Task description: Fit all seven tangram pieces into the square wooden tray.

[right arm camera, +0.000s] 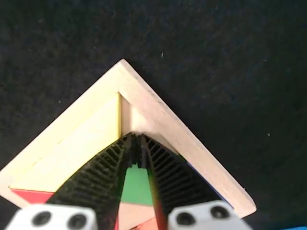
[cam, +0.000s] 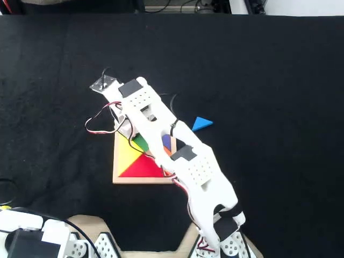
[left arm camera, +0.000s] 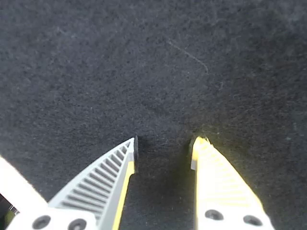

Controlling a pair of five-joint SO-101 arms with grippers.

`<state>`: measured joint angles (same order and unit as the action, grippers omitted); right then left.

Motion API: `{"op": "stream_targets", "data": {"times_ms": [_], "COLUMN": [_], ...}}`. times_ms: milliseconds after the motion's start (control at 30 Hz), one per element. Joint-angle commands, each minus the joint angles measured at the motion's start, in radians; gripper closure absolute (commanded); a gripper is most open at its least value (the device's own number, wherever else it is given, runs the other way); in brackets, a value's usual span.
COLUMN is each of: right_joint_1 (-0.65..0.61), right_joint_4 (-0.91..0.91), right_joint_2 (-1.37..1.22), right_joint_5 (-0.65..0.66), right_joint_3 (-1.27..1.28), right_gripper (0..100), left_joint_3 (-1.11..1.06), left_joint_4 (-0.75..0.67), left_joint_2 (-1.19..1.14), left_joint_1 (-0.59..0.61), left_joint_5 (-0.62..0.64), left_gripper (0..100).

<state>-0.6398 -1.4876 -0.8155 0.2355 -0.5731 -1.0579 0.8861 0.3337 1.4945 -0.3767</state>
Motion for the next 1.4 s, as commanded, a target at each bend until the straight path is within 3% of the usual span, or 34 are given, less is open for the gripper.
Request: {"op": "stream_targets", "data": {"times_ms": [0, 133, 267, 433, 767, 967, 1133, 1233, 1367], "right_joint_1": [-0.009, -0.009, 0.032, 0.195, 0.443, 0.623, 0.724, 0.72, 0.674], "right_joint_4": [-0.018, -0.026, -0.147, -0.281, -0.264, -0.087, 0.279, 0.428, 0.43], "right_joint_2": [0.016, 0.065, 0.174, 0.354, 0.786, 0.951, 0.941, 0.911, 0.797], "right_joint_5": [0.009, 0.009, 0.009, 0.002, 0.011, 0.087, 0.172, 0.172, 0.17], "right_joint_3": [-0.05, -0.127, -0.278, -0.435, 0.056, 0.481, 0.895, 0.984, 0.921], "right_gripper": [98.7, 98.7, 98.7, 98.7, 98.7, 98.7, 98.7, 98.7, 98.7], "left_joint_3": [-0.03, -0.03, -0.03, -0.025, -0.044, -0.071, -0.073, -0.073, -0.073], "left_joint_4": [-0.008, -0.008, -0.008, -0.008, -0.002, -0.002, -0.002, -0.002, -0.002], "left_joint_2": [-0.015, -0.015, -0.015, -0.015, -0.015, -0.005, -0.009, -0.009, -0.012], "left_joint_1": [-0.001, -0.001, -0.001, -0.002, -0.064, -0.131, -0.13, -0.13, -0.13], "left_joint_5": [-0.009, -0.009, -0.009, -0.003, -0.003, -0.009, -0.009, -0.009, -0.011], "left_gripper": [81, 81, 81, 81, 80, 80, 80, 80, 80]}}
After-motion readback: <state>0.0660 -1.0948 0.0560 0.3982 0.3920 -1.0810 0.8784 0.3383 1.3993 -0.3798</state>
